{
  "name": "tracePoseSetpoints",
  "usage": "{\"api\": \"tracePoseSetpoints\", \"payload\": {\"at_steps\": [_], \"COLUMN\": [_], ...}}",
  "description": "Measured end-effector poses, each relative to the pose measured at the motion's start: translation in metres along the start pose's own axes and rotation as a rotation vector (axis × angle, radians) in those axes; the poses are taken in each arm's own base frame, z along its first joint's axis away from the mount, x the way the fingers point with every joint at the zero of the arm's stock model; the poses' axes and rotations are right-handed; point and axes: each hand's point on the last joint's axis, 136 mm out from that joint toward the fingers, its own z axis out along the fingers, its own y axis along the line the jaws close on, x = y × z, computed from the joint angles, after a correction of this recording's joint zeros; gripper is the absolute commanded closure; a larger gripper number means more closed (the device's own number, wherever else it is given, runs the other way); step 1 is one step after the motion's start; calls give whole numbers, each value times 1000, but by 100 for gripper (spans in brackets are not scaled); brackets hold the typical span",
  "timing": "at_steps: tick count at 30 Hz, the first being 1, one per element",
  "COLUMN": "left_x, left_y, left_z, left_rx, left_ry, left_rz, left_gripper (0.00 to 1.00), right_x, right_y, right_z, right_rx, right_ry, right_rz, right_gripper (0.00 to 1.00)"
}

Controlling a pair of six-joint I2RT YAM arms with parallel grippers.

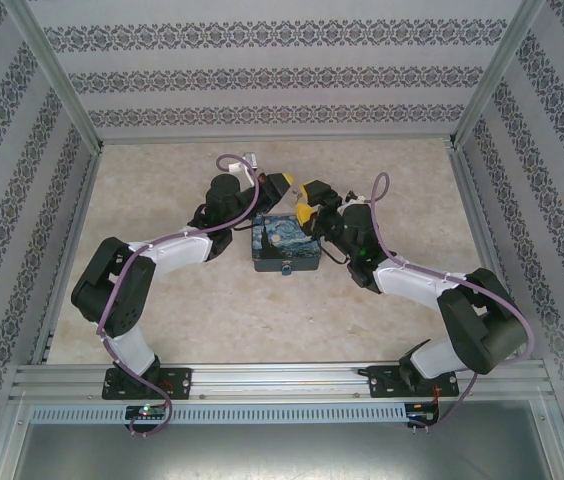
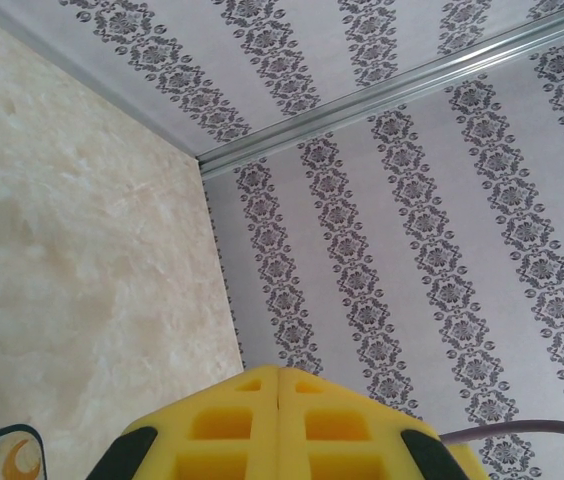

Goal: Unlock the padlock with the key

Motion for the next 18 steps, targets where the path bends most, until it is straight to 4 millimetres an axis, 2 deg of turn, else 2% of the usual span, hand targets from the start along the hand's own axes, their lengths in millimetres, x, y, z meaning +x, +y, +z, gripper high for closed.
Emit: {"api": "tracePoseSetpoints", "payload": {"at_steps": [9,18], "left_x": [0,2], "left_y": [1,5], "left_z": [0,-1], "left_rx": [-1,-10], "left_ry": [1,4], "left_rz": [-1,-7], "left_gripper": [100,100], "right_x": [7,5], "right_y": [9,0], "right_z": [6,14], "right_rx": [-25,-13], "right_ry": [11,6], "right_rz": [3,19], "right_gripper": [52,72]}}
